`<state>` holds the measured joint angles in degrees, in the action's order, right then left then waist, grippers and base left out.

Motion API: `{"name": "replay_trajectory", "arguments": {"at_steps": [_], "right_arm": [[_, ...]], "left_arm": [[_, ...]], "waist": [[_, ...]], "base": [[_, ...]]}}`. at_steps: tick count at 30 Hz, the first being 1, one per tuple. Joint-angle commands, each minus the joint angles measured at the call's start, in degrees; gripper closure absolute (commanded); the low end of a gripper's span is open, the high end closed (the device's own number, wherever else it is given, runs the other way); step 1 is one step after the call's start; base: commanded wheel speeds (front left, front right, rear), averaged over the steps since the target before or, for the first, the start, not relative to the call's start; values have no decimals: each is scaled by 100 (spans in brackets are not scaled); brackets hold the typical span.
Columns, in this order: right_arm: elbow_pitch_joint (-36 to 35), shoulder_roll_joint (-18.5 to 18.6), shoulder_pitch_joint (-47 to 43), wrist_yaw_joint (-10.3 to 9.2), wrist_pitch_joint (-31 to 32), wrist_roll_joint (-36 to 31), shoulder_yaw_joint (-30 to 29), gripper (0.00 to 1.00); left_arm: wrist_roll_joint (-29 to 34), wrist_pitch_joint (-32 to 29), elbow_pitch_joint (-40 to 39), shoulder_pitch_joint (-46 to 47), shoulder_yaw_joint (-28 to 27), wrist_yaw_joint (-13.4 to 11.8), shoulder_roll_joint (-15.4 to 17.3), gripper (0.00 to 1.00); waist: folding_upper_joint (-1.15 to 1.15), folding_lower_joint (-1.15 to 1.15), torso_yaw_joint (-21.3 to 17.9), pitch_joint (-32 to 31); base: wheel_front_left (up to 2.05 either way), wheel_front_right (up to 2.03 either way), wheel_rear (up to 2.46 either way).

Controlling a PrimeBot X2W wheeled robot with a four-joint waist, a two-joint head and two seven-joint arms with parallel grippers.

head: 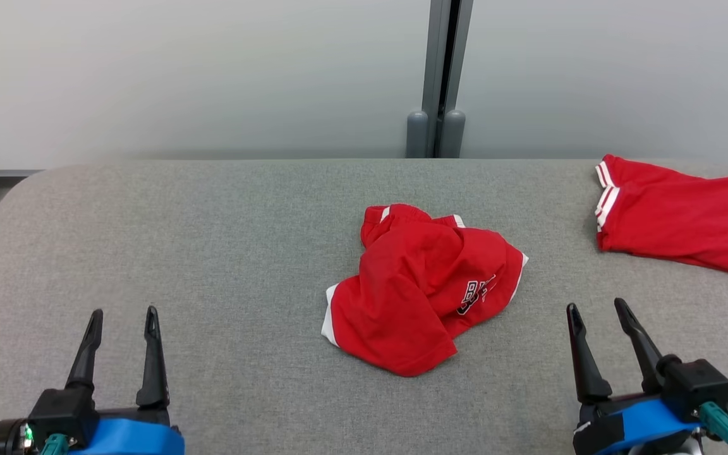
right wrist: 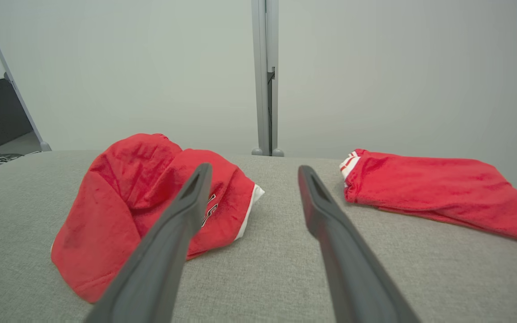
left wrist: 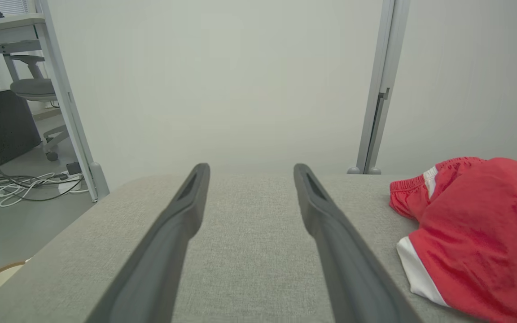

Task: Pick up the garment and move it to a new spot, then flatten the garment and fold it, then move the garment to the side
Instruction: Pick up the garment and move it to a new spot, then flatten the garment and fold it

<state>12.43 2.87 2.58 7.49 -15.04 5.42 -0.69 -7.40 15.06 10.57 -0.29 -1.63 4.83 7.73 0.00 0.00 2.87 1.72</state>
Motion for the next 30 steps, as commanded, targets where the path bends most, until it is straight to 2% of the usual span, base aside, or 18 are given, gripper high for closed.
{"name": "replay_trajectory", "arguments": {"at_steps": [1,10,30], "right_arm": [[40,6,-111,1,-18,-27,-24,0],[219,6,-254,1,-18,-31,6,0],[338,6,-231,1,-18,-37,21,0]], "left_arm": [[56,14,25,-88,-59,18,-4,0],[252,14,54,-315,-83,-2,-75,0],[347,14,112,-202,-184,75,-128,0]], "waist": [[0,0,-4,-43],[0,0,-41,-186],[0,0,-102,-199]], "base": [[0,0,0],[0,0,0],[0,0,0]]}}
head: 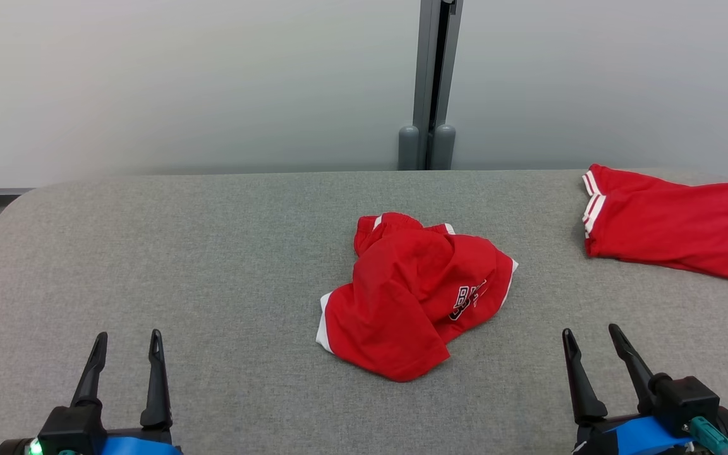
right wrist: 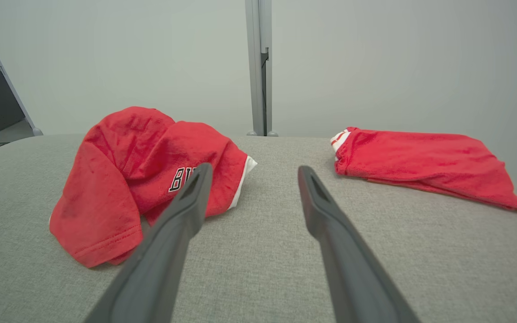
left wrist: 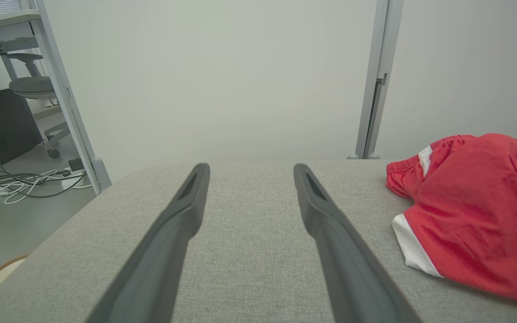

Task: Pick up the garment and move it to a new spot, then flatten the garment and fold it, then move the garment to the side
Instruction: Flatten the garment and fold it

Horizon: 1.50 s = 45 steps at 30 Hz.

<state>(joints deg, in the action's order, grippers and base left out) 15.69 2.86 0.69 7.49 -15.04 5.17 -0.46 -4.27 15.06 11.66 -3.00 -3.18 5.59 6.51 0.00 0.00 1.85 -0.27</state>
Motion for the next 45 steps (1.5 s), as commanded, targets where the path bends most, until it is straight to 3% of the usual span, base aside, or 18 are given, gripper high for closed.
{"name": "replay_trajectory", "arguments": {"at_steps": [1,23,34,45], "right_arm": [[12,7,-40,1,-18,-15,-10,0],[-116,6,316,1,-18,-71,-210,0],[119,461,2346,1,147,-308,411,0],[1353,942,4341,1,747,-419,1001,0]], "left_arm": [[40,14,3,70,-32,2,-6,0],[100,14,-1,155,-45,43,-46,0],[74,14,-64,543,19,91,-36,0],[-33,14,3,1020,174,152,-147,0]], "waist": [[0,0,-1,1],[0,0,98,75],[0,0,231,655],[0,0,682,1314]], "base": [[0,0,0],[0,0,0],[0,0,0],[0,0,0]]}}
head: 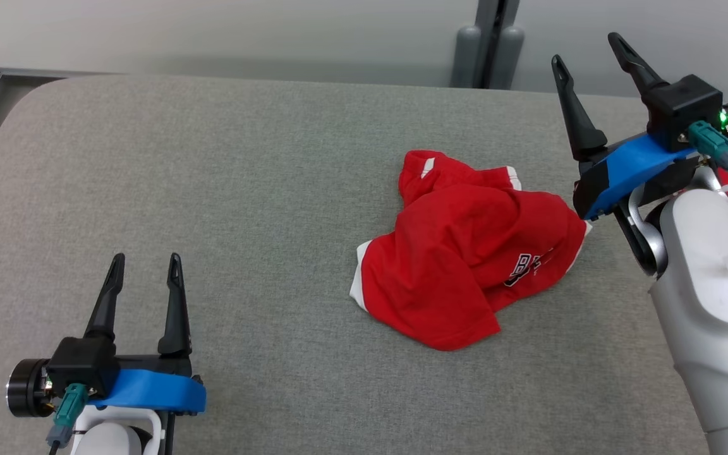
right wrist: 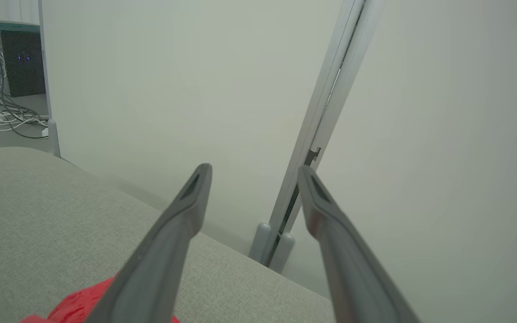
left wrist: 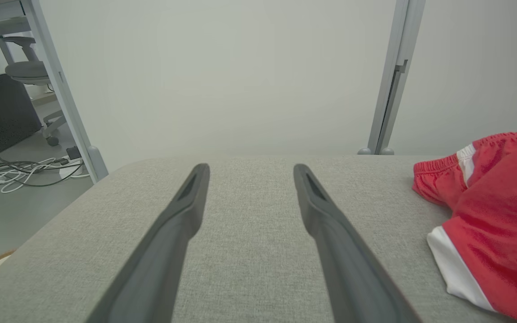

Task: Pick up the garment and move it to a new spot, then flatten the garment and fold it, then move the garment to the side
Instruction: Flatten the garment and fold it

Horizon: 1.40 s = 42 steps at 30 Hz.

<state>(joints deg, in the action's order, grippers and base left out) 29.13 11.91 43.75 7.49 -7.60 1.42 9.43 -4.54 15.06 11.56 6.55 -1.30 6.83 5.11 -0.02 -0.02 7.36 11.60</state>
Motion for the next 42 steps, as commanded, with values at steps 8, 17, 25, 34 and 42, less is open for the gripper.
{"name": "replay_trajectory", "arguments": {"at_steps": [8,17,25,34,42], "right_arm": [[1527,180,511,1,196,80,191,0],[2937,255,449,1,122,190,446,0],[3702,257,567,1,155,212,524,0],[4085,63,528,1,-270,437,636,100],[3953,378,585,1,-689,654,518,100]], "left_arm": [[-98,14,113,342,204,45,-120,0],[-136,14,185,427,283,69,-180,0],[-166,14,232,489,334,75,-200,0],[-184,14,300,396,288,82,-210,0],[-123,14,293,227,274,85,-210,0]], "waist": [[2,2,555,473],[2,2,850,596],[2,2,973,660],[2,2,939,536],[2,2,711,113]], "base": [[0,0,0],[0,0,0],[0,0,0],[0,0,0],[0,0,0]]}}
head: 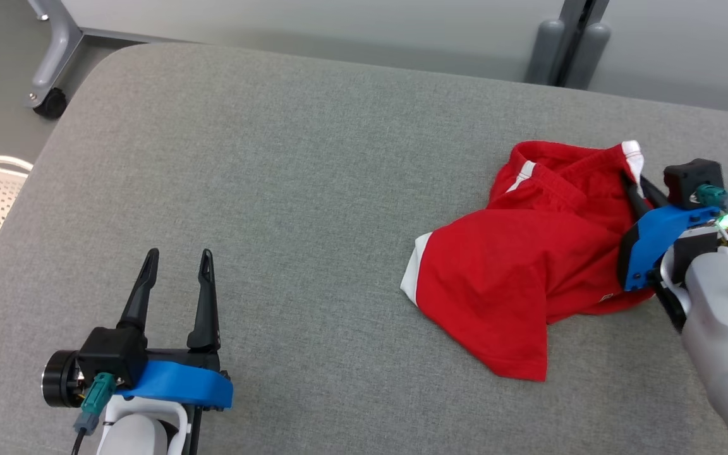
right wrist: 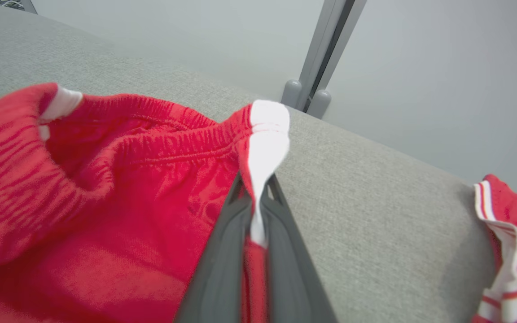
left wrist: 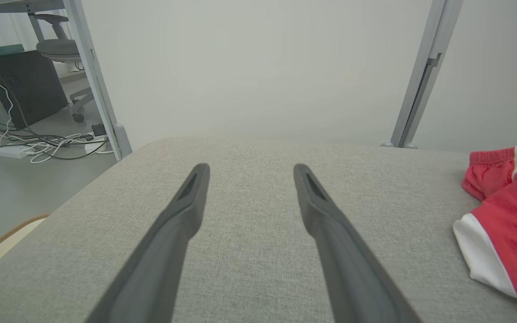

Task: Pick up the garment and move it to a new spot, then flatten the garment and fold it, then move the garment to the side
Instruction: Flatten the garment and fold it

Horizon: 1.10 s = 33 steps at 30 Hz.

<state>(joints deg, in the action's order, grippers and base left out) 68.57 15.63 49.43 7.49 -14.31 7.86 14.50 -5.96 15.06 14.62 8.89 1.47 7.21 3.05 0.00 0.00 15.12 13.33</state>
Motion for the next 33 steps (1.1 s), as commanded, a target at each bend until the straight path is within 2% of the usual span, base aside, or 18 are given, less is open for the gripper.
{"name": "replay_trajectory", "arguments": {"at_steps": [1,7,12,16,22,28,33], "right_arm": [[-49,71,27,1,-55,26,-19,100],[-664,422,52,1,-92,72,-195,100],[-1427,306,-227,1,-92,63,-129,100],[-2048,57,-502,1,-93,107,57,100],[-2682,-499,-1037,1,-94,182,665,100],[-2951,-1037,-1592,1,-95,252,1412,100],[-3052,-1233,-2070,1,-95,347,2236,100]], "left_arm": [[23,14,-17,-40,-6,46,-2,0],[-5,14,-36,-169,-54,30,2,0],[-20,14,-51,-265,-106,30,0,0],[-51,14,-72,-331,-129,30,-3,0],[-111,14,-68,-409,-123,30,-9,0],[-157,14,-53,-485,-127,31,-15,0],[-192,14,-13,-506,-112,31,-17,0]], "waist": [[0,0,-102,-109],[0,0,-285,-342],[0,0,-355,-514],[0,0,-348,-605],[0,0,-232,-676],[0,0,-90,-671],[0,0,-11,-663]], "base": [[0,0,0],[0,0,0],[0,0,0],[0,0,0],[0,0,0],[0,0,0],[0,0,0]]}}
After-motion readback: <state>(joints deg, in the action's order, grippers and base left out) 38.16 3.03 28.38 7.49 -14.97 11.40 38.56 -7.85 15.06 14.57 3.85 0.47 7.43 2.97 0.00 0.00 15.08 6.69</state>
